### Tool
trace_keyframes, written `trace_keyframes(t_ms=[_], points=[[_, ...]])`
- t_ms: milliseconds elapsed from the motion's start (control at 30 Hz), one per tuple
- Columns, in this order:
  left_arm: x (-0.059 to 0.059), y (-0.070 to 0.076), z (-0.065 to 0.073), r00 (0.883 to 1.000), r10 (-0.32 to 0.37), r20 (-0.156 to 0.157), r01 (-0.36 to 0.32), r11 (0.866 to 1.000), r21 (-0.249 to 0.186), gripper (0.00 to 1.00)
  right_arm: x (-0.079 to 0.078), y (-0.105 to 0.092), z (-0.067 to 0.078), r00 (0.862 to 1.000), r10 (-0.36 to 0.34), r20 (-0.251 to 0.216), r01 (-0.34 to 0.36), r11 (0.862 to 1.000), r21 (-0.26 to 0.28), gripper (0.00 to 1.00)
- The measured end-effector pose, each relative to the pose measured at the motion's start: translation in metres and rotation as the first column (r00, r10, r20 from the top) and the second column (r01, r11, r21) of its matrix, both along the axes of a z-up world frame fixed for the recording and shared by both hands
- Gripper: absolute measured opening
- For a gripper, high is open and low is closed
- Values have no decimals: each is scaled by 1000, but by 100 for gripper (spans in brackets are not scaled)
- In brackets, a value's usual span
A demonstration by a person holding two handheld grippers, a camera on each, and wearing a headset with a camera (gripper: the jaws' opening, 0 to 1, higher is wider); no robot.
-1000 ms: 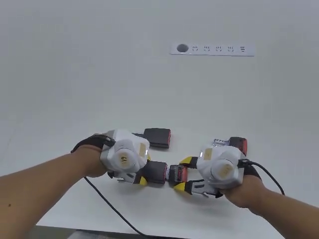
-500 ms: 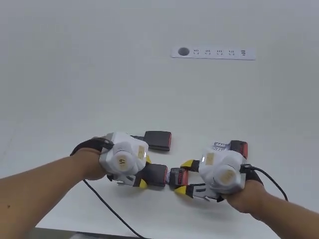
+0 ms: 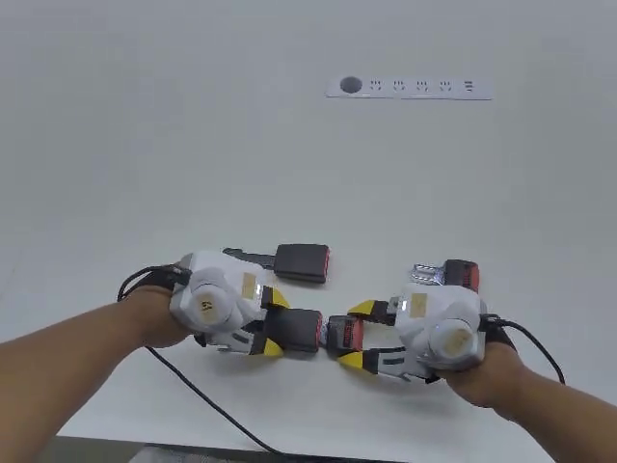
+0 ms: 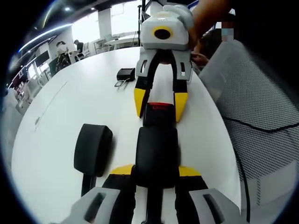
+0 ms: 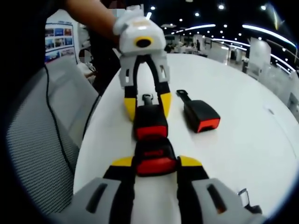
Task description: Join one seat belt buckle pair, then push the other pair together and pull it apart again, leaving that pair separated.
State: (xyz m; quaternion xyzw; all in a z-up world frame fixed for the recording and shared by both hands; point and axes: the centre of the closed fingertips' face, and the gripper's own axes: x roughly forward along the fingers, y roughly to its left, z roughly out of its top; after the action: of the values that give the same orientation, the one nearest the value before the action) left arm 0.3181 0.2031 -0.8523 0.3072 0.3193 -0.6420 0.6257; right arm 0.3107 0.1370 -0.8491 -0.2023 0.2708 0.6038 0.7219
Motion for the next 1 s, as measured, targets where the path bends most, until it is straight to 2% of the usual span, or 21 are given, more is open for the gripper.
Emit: trace_keyframes(t_ms=[200,300,600,800,833,867,1000], points=[[0,-1,1,1000,-1,-3,1,1000,-32,33,1,0,0,1000,-2,19,2,1000,13,33],[0,0,1,1000,0,-10,-1,999,-42,32,1,0,0,1000,-7,10,7,1000,23,33],[0,-1,1,1000,3,-13,-4,998,-61,32,2,-1,1,1000,-22,-10,22,999,50,32],[1,-1,1,1000,16,-23,-18,997,-75,32,1,-1,1,999,-36,-2,37,998,57,32],[1,-1,1,999,19,-26,-21,997,-77,32,0,-1,1,999,-32,14,31,998,54,32],[1,-1,1,999,19,-26,-21,997,-77,32,0,-1,1,999,-46,-1,46,997,61,33],[1,-1,2,999,15,-28,-17,997,-78,32,1,-1,1,999,-50,2,49,997,64,33]])
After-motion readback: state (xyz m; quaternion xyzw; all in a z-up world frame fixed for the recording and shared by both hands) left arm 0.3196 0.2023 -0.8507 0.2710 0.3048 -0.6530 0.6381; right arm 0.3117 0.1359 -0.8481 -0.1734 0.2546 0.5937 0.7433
